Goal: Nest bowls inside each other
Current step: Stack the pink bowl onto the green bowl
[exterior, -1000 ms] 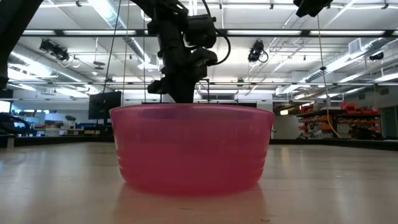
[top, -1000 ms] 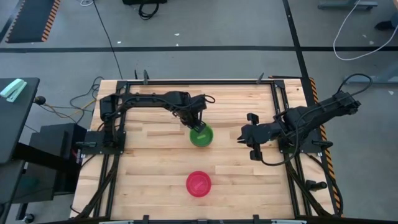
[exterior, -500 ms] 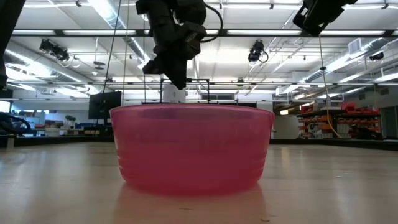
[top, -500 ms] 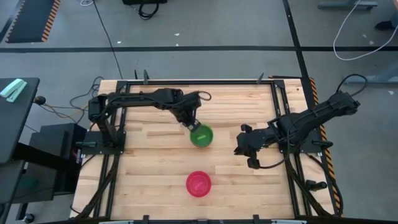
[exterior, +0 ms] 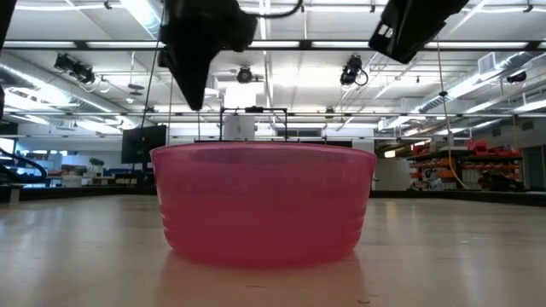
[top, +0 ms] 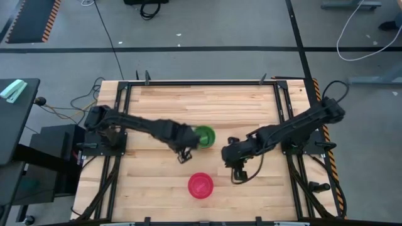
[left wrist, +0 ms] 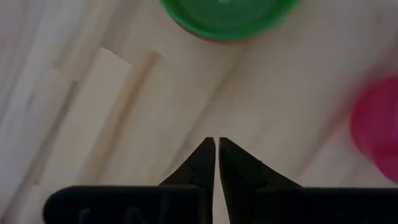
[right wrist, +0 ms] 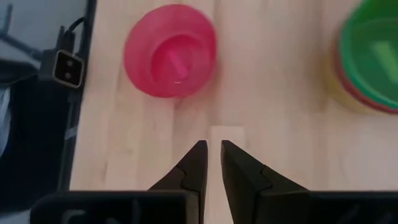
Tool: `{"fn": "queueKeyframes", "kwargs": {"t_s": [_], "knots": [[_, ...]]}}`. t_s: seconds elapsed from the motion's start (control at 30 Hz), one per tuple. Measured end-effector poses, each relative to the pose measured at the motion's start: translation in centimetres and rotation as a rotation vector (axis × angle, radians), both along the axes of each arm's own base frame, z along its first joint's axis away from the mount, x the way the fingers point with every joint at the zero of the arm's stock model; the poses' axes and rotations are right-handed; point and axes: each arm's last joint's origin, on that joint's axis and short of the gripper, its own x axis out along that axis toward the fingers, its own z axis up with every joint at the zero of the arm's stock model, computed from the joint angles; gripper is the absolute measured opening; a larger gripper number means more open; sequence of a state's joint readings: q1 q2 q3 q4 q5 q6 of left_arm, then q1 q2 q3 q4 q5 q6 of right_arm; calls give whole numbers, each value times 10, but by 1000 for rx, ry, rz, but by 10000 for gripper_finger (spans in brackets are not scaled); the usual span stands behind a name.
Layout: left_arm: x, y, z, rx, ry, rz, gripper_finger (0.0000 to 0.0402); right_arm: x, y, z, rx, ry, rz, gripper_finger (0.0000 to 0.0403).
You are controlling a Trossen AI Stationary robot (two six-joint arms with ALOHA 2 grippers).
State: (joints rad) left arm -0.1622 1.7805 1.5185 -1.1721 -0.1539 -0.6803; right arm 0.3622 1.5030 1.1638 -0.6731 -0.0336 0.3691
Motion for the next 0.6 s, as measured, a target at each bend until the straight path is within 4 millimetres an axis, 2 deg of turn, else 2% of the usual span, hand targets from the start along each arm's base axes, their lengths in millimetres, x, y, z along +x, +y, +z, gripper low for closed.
{"fn": "queueKeyframes", "kwargs": {"t_s": [0.17, 0.33, 0.6], "knots": [[-9, -37, 0, 12, 1, -28, 32, 25, 11, -10, -14, 44, 72, 55], [-23, -70, 0, 44, -7, -46, 35, 44, 11, -24, -45, 93, 89, 55], [-44, -110, 1, 102, -41, -49, 21, 73, 13, -41, -51, 126, 108, 55]]}}
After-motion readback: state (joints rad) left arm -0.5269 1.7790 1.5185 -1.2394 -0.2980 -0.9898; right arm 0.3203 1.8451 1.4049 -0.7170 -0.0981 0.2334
